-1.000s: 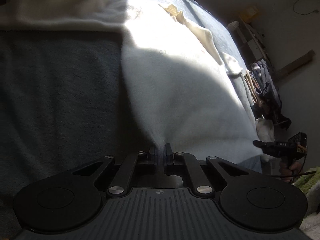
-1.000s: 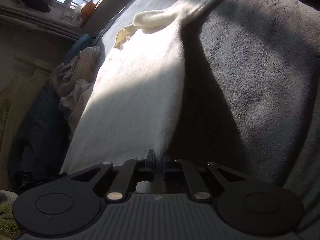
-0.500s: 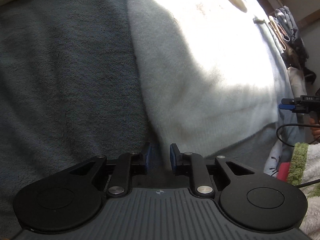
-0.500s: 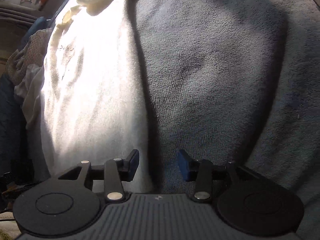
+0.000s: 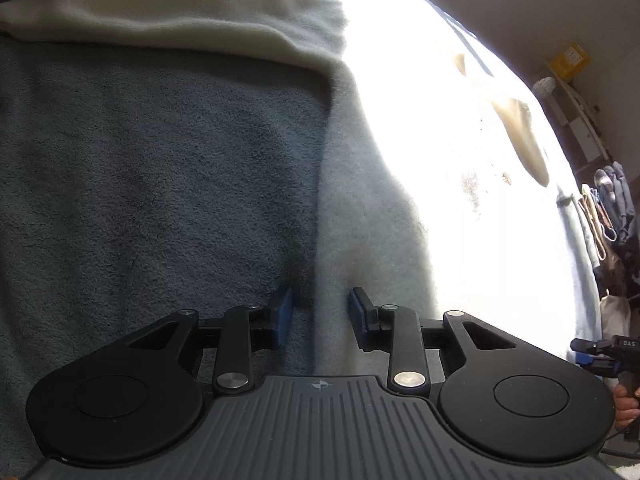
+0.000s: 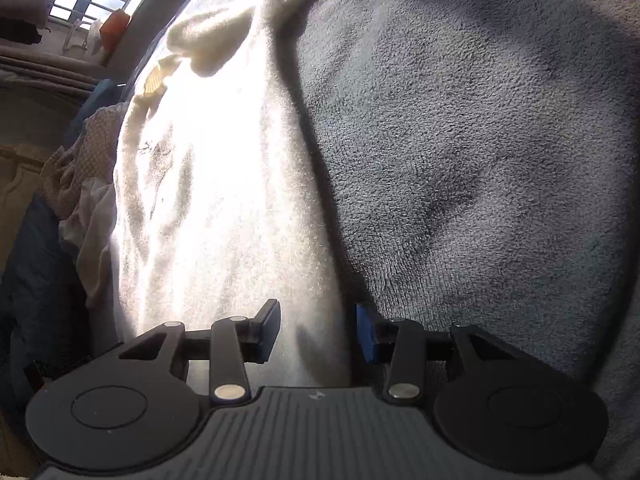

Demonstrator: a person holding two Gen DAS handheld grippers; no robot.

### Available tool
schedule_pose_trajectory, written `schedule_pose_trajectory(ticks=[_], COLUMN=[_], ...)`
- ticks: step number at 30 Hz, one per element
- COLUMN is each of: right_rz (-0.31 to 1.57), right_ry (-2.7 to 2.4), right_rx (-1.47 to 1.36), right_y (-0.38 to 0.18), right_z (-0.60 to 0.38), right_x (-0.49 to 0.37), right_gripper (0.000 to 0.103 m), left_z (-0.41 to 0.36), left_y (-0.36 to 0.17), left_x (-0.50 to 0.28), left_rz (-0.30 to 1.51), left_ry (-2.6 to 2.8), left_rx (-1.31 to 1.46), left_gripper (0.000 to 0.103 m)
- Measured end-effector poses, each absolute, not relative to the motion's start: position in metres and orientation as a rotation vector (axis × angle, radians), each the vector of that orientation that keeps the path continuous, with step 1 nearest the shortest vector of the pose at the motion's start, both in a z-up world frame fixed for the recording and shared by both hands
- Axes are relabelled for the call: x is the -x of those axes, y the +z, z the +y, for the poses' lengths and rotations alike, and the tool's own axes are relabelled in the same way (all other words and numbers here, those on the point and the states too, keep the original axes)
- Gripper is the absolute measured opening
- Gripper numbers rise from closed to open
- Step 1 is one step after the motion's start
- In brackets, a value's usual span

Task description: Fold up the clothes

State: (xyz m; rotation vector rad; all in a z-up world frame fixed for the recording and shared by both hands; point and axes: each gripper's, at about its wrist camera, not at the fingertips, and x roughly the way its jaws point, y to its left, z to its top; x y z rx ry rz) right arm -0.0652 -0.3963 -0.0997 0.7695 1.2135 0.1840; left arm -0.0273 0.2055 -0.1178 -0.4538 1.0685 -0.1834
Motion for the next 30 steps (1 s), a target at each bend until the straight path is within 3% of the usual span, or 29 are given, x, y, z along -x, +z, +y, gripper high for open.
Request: schedule_pose_trajectory(ticks=[1,2,3,10,13,15,16,22,23,24,26,29,30], right_rz=[1.205,1.196,1.189,1.151,1.162,1.182,1.196,1.296,1.300,1.300,1.287,1.310,1.334], right_ry=[0.180,0.175,0.165,0.072,0.110,0.144,0.159,0.257,0.273,0.291,0.334,0.346,0.329], right_rx=[-0.756,-0.730,-0.693,-0.648,-0.768,-0.840,-0.866,-0.909,-0.885,-0.843,-0.739,-0.562,-0.491], right_y=[-0.100,-0.099,-0.098,-0.102,-0.111,-0.114,-0.117,-0.130,-0.129,-0.125,-0.111,-0.095,-0.092], right_z=[-0.394,-0.392,-0.389,-0.384,-0.399,-0.408,-0.411,-0.399,-0.394,-0.390,-0.382,-0.377,-0.375], right_x=[0.064,0.064,0.064,0.069,0.068,0.073,0.076,0.102,0.105,0.105,0.105,0.100,0.098], right_gripper=[0.033,0.013,0.011,0.009,0.013,0.024,0.026,0.026,0.021,0.007,0.007,0.009,0.014], left_z=[0.204,0.202,0.201,0.210,0.218,0.225,0.227,0.218,0.216,0.214,0.215,0.221,0.223], left_y=[-0.119,-0.118,-0.117,-0.115,-0.121,-0.125,-0.127,-0.143,-0.140,-0.138,-0.132,-0.129,-0.130], left_x=[0.025,0.025,0.026,0.042,0.047,0.057,0.063,0.103,0.104,0.105,0.105,0.102,0.101], left_rz=[1.063,1.050,1.043,1.038,1.073,1.124,1.149,1.264,1.264,1.264,1.275,1.307,1.325], left_ry=[-0.177,-0.172,-0.167,-0.137,-0.200,-0.261,-0.290,-0.396,-0.411,-0.426,-0.455,-0.454,-0.448], left_rx=[0.456,0.441,0.425,0.455,0.525,0.579,0.604,0.624,0.592,0.561,0.511,0.468,0.456], left_gripper=[0.027,0.019,0.010,0.009,0.015,0.029,0.030,0.029,0.028,0.020,0.008,0.009,0.011])
